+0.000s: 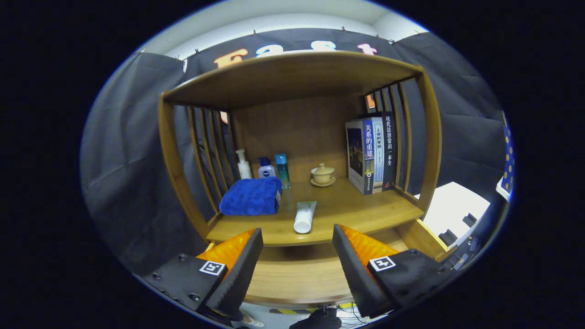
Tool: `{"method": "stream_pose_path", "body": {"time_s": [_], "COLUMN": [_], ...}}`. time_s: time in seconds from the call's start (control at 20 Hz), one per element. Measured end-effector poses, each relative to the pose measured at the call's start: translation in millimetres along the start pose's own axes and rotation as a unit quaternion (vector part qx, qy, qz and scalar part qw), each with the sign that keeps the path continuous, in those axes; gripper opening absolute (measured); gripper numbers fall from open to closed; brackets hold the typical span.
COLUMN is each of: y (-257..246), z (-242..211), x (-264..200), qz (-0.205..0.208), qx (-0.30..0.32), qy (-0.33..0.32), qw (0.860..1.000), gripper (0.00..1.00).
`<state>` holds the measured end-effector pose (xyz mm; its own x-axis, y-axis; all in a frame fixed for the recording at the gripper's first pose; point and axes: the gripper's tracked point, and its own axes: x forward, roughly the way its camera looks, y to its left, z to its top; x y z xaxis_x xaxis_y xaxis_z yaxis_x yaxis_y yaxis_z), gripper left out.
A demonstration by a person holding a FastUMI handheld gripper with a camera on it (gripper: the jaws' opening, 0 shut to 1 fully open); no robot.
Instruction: Pull open the drawer, take out the items inside it, and place them on the countertop above the cabinet.
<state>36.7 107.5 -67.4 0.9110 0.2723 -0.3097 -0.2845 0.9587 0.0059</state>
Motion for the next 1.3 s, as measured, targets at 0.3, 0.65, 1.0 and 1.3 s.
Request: {"method": "stream_pose_path", "body": {"time_s": [0.3, 0.65, 1.0, 1.3], "y": [1.5, -15.5, -21.5, -7.1], "z": [-24.3, -96.0, -142.7, -152.7], "x": [-44.7, -61.2, -44.2, -35.9], "qz": [0.008, -0.028, -0.037, -0.031], "qx": [0.003, -0.001, -0.041, -0.067], "qy": [-0.070, -0.075, -0.026, -0.016], "qw": [0.998, 0.997, 0.998, 0.997], "gripper": [0.99, 0.99, 0.99, 0.99]}}
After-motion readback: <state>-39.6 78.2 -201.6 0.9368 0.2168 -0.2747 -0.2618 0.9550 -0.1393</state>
